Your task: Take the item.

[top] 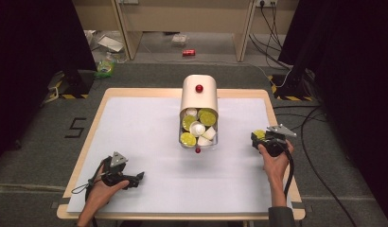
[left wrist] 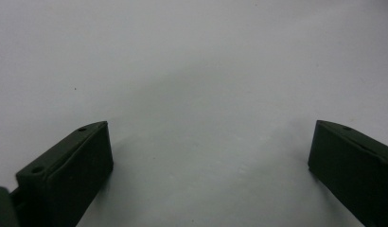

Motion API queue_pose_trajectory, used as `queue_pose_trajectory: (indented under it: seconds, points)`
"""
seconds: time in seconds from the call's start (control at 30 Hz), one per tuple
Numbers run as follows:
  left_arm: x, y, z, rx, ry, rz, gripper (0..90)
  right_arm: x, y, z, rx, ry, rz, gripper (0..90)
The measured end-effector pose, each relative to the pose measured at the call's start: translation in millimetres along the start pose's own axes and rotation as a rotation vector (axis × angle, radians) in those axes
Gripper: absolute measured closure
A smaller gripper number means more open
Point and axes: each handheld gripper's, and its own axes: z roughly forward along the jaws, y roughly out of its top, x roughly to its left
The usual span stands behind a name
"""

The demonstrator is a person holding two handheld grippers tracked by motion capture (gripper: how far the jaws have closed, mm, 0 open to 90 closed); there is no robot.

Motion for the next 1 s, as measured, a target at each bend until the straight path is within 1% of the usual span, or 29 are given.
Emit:
queue_pose_trajectory:
  seconds: [0.17, 0.4, 0.5, 0.63, 0.7, 1.0]
  points:
    - [0.0, 0.0, 0.0, 0.000, 0.000, 0.000, 0.0, -3.6, -2.5, 2.9, 0.010, -0.009, -0.002, 38.1]
    - [0.0, 0.0, 0.0, 0.000, 0.000, 0.000, 0.0, -4.7, -5.5, 5.4, 0.021, -0.013, -0.002, 38.1]
    - [0.0, 0.0, 0.0, 0.000, 0.000, 0.000, 0.0, -7.1, -8.5, 7.4, 0.033, -0.018, 0.008, 38.1]
    - [0.0, 0.0, 0.0, 0.000, 0.000, 0.000, 0.0, -9.3, -10.4, 8.2, 0.034, -0.023, 0.012, 38.1]
    - [0.0, 0.0, 0.0, 0.000, 0.000, 0.000, 0.0, -10.6, -12.1, 9.3, 0.038, -0.029, 0.021, 38.1]
    - [0.0, 0.0, 0.0, 0.000, 0.000, 0.000, 0.0, -15.2, -16.3, 11.6, 0.057, -0.044, 0.023, 38.0]
